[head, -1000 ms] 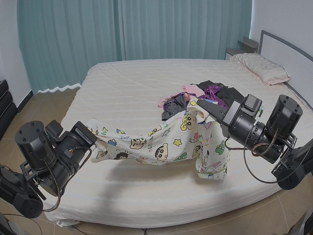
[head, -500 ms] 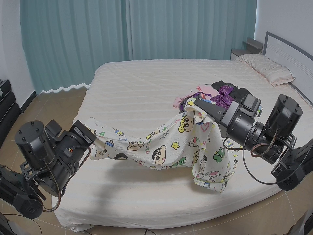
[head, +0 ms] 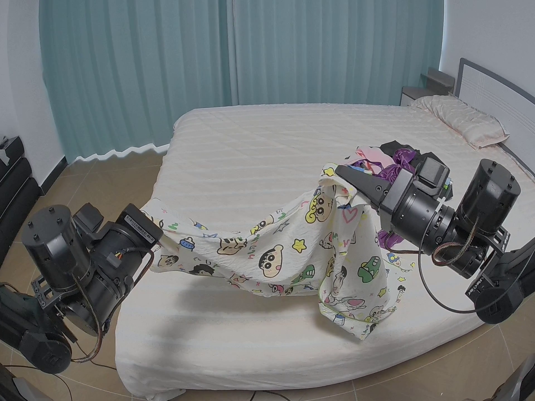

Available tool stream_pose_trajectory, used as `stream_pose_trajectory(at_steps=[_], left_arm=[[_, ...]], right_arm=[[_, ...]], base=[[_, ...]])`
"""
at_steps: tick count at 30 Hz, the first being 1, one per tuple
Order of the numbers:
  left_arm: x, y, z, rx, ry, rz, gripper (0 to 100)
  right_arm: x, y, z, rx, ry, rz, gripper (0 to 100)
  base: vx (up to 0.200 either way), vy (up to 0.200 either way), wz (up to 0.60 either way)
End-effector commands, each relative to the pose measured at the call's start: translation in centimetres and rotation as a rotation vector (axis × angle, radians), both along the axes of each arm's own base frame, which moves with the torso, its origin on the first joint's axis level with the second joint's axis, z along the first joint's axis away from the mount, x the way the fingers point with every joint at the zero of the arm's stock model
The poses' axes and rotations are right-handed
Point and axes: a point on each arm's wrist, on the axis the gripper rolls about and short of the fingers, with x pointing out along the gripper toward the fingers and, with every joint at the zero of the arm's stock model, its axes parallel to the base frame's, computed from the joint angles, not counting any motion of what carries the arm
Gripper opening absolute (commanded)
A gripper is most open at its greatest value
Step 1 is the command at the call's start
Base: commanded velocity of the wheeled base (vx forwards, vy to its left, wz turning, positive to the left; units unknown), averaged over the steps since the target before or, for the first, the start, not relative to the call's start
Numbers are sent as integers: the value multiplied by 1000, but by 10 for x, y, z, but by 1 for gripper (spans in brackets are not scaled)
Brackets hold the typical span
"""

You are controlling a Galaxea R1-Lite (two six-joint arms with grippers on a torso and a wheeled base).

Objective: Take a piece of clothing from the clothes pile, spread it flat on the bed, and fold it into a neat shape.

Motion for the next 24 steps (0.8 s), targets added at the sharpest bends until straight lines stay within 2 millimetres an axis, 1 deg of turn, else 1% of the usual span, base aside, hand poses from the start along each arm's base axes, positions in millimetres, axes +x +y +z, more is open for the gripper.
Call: stream_pose_trajectory(at_steps=[1, 6, 7, 9, 11, 16, 17, 20, 22, 23, 24], left_arm=[[0, 0, 1, -3, -4, 1, 0], [-2, 1, 3, -9, -11, -4, 0], [-3, 2, 4, -12, -15, -2, 0], [-3, 2, 5, -13, -18, -2, 0], [-7, 4, 9, -25, -33, -7, 0], [-16, 1, 7, -19, -25, -36, 0], [-20, 1, 8, -19, -25, -50, 0], [-25, 1, 11, -21, -39, -61, 0], [-34, 1, 14, -1, -59, -87, 0], [-35, 1, 15, 1, -61, -90, 0], [-41, 0, 16, 12, -74, -112, 0]], right_arm=[[-1, -2, 2, 2, -6, -5, 0], [-5, -6, 6, 10, -17, -8, 0], [-7, -11, 7, 5, -10, -18, 0], [-8, -13, 6, 1, -4, -21, 0], [-11, -20, 7, -7, 11, -37, 0], [-19, -29, 13, -8, 12, -48, 0], [-24, -32, 16, -5, 7, -47, 0], [-34, -38, 20, 3, -10, -42, 0], [-47, -45, 26, 16, -34, -37, 0], [-48, -46, 27, 17, -37, -35, 0], [-56, -51, 31, 24, -59, -29, 0]], base=[[0, 200, 0], [0, 0, 0], [0, 0, 0], [-200, 0, 0], [-200, 0, 0], [-200, 0, 0], [-200, 0, 0], [-200, 0, 0], [-200, 0, 0], [-200, 0, 0], [-200, 0, 0]])
